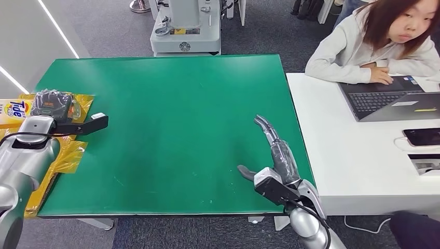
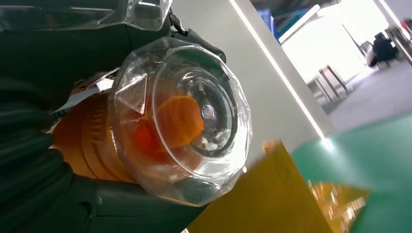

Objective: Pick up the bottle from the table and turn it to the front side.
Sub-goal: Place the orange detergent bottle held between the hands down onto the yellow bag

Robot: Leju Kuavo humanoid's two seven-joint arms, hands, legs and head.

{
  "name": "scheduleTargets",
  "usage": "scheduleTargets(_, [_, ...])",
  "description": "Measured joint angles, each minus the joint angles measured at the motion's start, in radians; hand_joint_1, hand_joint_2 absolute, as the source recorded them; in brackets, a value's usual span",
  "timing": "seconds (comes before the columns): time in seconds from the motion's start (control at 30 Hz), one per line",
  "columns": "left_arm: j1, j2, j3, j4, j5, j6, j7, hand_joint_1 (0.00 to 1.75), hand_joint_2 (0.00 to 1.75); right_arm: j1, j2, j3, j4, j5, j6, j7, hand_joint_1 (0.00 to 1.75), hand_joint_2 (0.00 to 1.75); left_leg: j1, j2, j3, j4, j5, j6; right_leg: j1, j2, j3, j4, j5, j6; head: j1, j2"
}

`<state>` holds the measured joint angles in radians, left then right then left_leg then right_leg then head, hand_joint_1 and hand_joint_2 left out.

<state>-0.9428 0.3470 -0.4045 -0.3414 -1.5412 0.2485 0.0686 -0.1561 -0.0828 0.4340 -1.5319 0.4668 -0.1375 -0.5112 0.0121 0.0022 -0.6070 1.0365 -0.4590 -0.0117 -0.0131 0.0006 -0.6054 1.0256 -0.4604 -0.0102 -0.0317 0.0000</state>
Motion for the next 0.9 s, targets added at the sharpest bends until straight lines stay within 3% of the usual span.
scheduleTargets(0.9, [0.039,0.002,0.021,0.022,-0.018,-0.030,-0.008,1.75,1.75,0.030,-0.015,-0.046,-0.054,0.025,0.035,0.015,0.00,1.75,0.000,0.000,0.000,0.000,0.000,0.000,0.000,0.000,0.000,0.000,0.000,0.000,0.000,0.000])
